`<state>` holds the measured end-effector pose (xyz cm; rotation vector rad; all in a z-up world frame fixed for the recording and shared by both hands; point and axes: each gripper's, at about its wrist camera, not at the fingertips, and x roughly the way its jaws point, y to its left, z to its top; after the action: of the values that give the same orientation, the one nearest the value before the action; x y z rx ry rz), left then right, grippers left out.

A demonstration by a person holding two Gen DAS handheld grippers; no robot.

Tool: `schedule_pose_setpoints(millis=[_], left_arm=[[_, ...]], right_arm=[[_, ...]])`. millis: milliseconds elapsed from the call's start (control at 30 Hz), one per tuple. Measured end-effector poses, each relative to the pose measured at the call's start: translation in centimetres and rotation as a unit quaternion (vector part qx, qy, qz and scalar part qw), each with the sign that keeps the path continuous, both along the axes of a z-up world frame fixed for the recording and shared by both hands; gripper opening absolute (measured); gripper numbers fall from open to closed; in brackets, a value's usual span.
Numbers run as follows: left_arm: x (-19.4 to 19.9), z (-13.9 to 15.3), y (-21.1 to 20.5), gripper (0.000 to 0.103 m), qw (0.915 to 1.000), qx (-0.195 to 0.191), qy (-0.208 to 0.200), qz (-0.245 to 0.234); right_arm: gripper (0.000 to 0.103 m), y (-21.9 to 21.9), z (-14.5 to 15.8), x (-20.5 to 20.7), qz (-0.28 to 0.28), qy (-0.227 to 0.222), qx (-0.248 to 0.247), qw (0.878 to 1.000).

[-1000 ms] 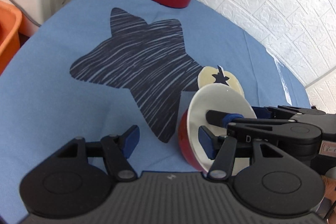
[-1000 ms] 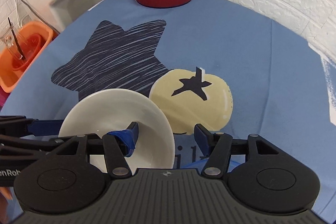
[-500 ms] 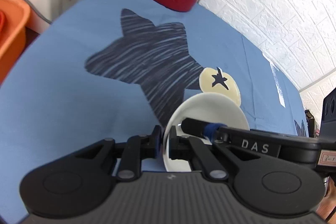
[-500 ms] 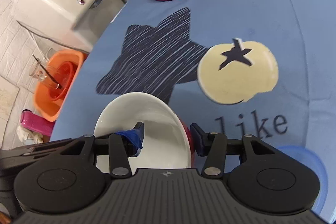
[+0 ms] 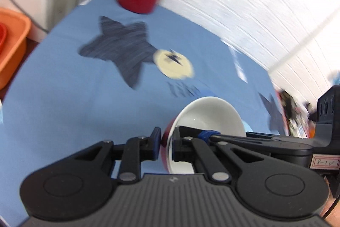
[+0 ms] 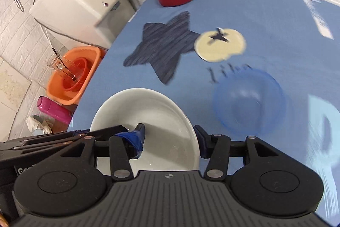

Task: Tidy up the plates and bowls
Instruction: 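Lower the red-and-white bowl into the steel bowl and open both grippers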

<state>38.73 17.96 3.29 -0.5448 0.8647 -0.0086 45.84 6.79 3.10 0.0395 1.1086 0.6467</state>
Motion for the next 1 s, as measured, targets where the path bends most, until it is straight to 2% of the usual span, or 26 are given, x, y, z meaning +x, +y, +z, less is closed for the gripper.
schedule_pose_setpoints(millis=[133,267,400,667,767,833,867,900,933,967,1000], left_arm=[[-3.5,-0.6,-6.0,0.0,0.9986,-0.006,0.0,-0.053],[-7.0,-2.2,-12.1,0.0,0.9938,-0.008,0.018,-0.109],[-9.9,-3.5,-16.3,0.0,0.9882,0.004,0.021,-0.152],[-12.6,-7.2,-18.2,0.0,0.9837,0.02,0.046,-0.173],[-12.9,-7.8,-18.2,0.0,0.9841,0.025,0.043,-0.171],[-12.8,-8.0,-17.9,0.0,0.9838,0.02,0.046,-0.172],[-12.7,-8.0,-17.7,0.001,0.9836,0.012,0.047,-0.174],[-12.7,-7.9,-17.5,0.008,0.9832,0.004,0.046,-0.176],[-12.7,-7.7,-17.3,0.021,0.9826,-0.001,0.041,-0.181],[-12.7,-7.3,-17.2,0.028,0.9819,-0.008,0.034,-0.186],[-12.8,-7.0,-17.0,0.039,0.9816,-0.014,0.03,-0.188]], right_arm=[[0.037,-6.4,-0.1,-5.1,-0.05,-0.003,-0.004,0.999],[0.037,-12.5,-1.5,-10.4,-0.101,0.019,-0.012,0.995],[0.037,-16.7,-2.8,-14.6,-0.132,0.03,-0.01,0.991],[0.037,-18.6,-6.7,-17.8,-0.139,0.045,-0.003,0.989],[0.037,-18.1,-6.7,-18.1,-0.121,0.016,-0.022,0.992],[0.038,-18.7,-6.6,-18.3,-0.125,0.013,-0.02,0.992],[0.038,-18.9,-6.6,-18.3,-0.126,0.014,-0.017,0.992],[0.038,-19.1,-6.5,-18.3,-0.127,0.012,-0.016,0.992],[0.037,-19.2,-6.4,-18.3,-0.13,0.009,-0.017,0.991],[0.036,-19.4,-6.3,-18.3,-0.134,0.006,-0.016,0.991],[0.036,-19.6,-6.1,-18.3,-0.138,0.004,-0.011,0.99]])
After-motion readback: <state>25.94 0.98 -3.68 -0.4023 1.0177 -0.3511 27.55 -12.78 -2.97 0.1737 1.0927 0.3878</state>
